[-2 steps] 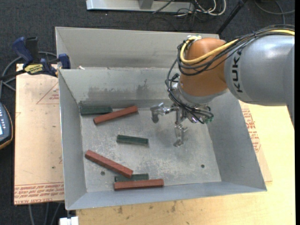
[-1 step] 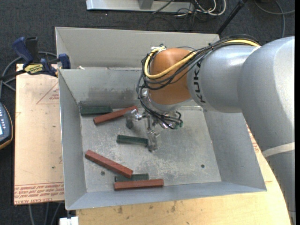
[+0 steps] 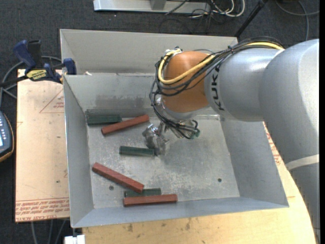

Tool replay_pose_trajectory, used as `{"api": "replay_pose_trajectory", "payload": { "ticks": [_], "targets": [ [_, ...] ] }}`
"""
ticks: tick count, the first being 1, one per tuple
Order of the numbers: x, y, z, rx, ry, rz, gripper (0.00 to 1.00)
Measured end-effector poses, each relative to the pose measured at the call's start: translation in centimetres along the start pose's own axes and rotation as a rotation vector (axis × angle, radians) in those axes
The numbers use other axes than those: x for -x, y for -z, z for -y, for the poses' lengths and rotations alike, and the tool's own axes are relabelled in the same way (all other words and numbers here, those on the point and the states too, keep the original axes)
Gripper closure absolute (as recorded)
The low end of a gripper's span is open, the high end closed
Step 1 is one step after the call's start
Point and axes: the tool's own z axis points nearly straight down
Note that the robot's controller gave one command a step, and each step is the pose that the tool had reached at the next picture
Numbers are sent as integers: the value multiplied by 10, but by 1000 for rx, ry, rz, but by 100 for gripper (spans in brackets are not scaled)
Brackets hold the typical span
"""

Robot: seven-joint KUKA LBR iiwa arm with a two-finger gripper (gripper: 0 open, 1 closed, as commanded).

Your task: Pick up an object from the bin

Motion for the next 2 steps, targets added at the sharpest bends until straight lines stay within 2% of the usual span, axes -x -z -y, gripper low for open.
{"api": "replay_pose_trajectory", "payload": {
  "ticks": [1,2],
  "targets": [
    [0,0,0,0,0,0,0],
    [39,1,-65,1,127,4,0]
  ]
}}
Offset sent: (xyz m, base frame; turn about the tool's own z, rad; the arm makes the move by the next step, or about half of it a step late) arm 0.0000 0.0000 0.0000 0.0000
